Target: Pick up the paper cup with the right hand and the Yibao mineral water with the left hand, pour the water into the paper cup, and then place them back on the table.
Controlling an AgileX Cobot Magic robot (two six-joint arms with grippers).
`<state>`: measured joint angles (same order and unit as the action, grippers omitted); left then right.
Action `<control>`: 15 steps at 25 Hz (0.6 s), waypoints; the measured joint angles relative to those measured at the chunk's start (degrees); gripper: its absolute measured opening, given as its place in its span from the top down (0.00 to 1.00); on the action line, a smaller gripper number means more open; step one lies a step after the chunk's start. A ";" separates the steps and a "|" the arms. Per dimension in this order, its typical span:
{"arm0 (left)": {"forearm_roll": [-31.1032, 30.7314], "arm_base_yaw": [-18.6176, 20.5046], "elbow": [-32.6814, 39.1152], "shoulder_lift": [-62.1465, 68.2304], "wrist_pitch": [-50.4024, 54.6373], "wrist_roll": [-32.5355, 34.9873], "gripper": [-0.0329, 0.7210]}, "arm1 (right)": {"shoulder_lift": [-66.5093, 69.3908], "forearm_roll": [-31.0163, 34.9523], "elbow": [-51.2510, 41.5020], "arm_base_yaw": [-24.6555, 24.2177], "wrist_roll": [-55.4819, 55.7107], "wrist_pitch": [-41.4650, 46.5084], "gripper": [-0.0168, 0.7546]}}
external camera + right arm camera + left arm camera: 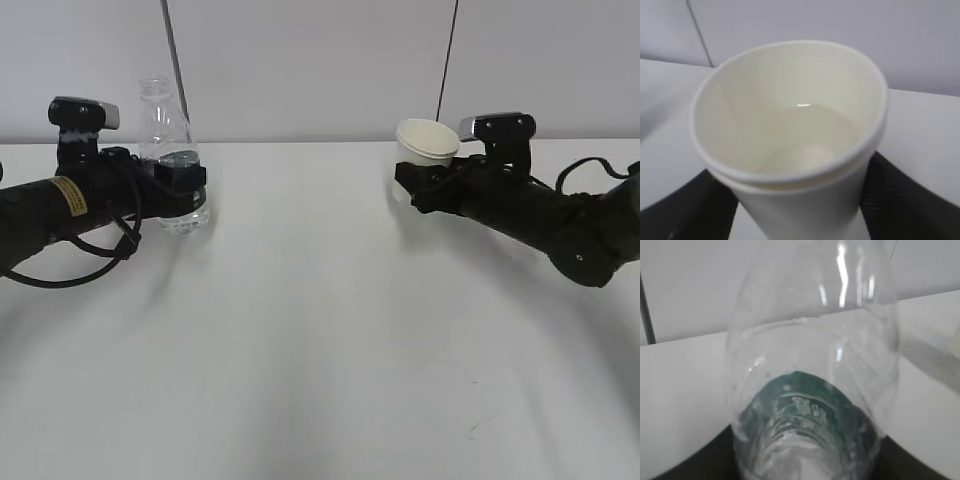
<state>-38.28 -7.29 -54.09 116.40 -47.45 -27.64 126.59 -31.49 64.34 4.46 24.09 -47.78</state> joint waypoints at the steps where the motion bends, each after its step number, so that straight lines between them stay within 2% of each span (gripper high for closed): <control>1: 0.00 0.00 0.00 0.00 -0.14 0.00 0.51 | 0.00 3.69 -1.23 0.00 -1.85 -0.79 0.28; 5: 0.11 0.00 0.00 0.00 -0.15 0.00 0.51 | 0.00 15.95 -5.49 0.00 -8.66 -4.84 0.28; 7: 0.16 0.00 0.00 0.00 -0.15 0.19 0.51 | 0.00 19.39 -6.86 0.00 -11.05 -5.68 0.28; 15: 3.67 0.00 0.00 2.93 -2.69 2.23 0.51 | 0.00 21.66 -8.07 0.00 -13.15 -6.92 0.28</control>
<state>-34.61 -7.29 -54.09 119.33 -50.15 -25.40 126.59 -9.82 56.27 4.46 10.94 -54.70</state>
